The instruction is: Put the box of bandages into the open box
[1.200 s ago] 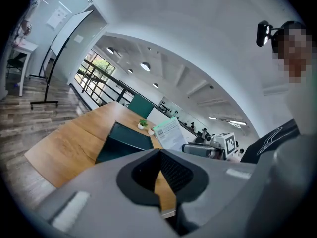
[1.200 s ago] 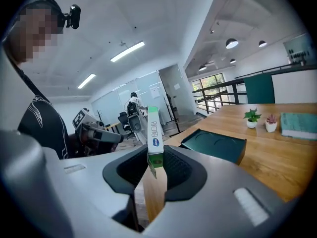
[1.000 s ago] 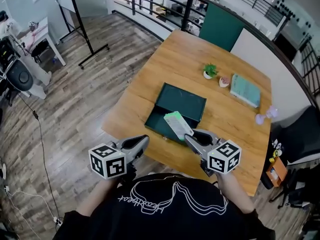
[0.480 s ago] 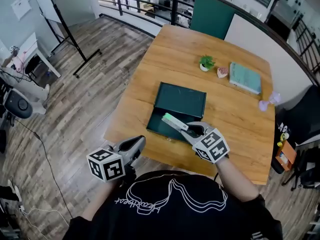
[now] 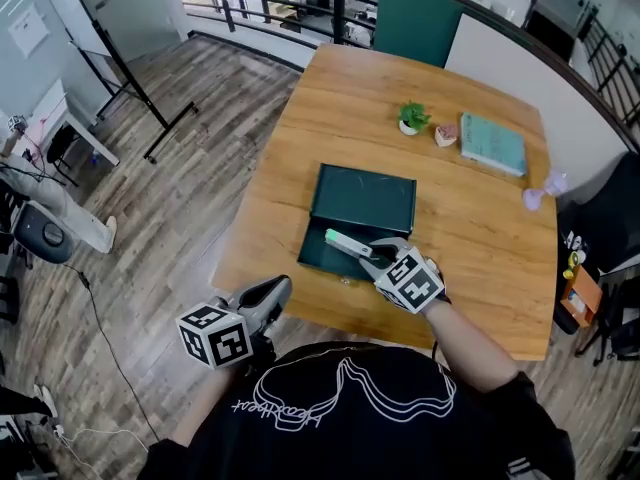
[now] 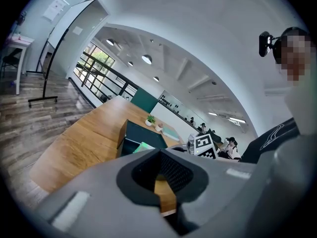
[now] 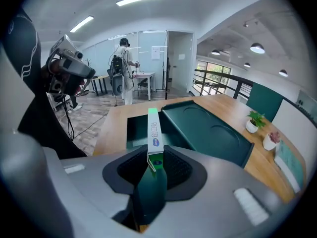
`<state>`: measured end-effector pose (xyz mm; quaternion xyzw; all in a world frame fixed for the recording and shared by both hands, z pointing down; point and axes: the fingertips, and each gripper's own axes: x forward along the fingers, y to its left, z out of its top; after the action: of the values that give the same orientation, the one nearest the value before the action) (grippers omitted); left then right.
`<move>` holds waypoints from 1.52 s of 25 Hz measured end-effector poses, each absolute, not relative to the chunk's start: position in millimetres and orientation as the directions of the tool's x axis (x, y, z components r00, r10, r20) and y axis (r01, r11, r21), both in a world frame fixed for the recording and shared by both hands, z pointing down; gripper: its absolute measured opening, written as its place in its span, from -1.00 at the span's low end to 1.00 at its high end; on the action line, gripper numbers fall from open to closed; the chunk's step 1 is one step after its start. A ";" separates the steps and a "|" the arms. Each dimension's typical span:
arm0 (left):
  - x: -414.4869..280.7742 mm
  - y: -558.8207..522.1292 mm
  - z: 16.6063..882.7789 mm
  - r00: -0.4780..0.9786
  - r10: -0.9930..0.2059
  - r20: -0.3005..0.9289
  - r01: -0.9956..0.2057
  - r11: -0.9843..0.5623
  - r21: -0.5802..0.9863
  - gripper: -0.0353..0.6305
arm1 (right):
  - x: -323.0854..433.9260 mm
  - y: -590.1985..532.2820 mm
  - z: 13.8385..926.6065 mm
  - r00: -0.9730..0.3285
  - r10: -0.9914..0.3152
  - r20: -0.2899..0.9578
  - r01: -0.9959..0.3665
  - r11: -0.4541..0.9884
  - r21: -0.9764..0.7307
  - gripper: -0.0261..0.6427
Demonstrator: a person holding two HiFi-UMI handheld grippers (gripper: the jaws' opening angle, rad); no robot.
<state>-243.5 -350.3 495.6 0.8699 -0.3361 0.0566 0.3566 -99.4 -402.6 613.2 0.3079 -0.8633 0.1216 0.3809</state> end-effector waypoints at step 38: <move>-151.6 -314.8 452.4 0.767 -0.572 0.291 -0.623 -0.555 0.551 -0.89 | -65.6 -321.8 463.3 -0.885 -0.394 0.247 -0.465 0.773 -0.432 -0.66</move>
<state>-151.6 -314.8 452.4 0.8810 -0.3391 0.0390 0.3277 -65.6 -321.8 463.3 0.2287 -0.9389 0.2473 0.0714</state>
